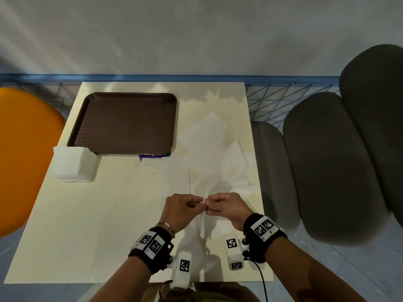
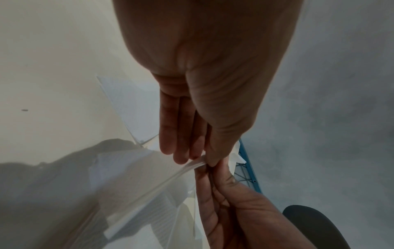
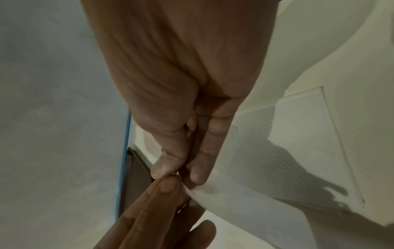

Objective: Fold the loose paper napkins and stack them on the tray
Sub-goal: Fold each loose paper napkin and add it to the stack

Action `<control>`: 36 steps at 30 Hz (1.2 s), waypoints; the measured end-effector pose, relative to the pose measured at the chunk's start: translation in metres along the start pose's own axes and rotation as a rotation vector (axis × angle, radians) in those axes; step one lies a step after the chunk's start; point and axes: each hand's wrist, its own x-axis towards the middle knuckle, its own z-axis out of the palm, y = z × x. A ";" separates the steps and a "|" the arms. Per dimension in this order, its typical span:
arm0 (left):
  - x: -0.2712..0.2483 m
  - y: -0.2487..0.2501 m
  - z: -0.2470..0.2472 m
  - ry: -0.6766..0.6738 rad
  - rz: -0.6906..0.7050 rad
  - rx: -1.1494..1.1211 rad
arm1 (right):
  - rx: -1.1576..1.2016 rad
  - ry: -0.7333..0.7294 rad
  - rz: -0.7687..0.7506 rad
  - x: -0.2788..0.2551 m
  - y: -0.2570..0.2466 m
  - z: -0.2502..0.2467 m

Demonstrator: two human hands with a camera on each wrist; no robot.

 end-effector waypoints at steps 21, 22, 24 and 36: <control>0.001 0.030 -0.014 0.005 -0.059 -0.054 | -0.096 -0.081 -0.007 0.009 -0.022 -0.005; 0.002 0.030 -0.015 0.030 -0.082 -0.063 | -0.094 -0.080 -0.010 0.008 -0.026 -0.005; 0.005 0.027 -0.019 0.087 -0.137 -0.092 | -0.057 -0.088 -0.012 0.005 -0.034 -0.006; -0.007 0.024 -0.073 0.082 -0.322 -1.142 | -0.654 0.322 0.062 0.019 -0.031 -0.046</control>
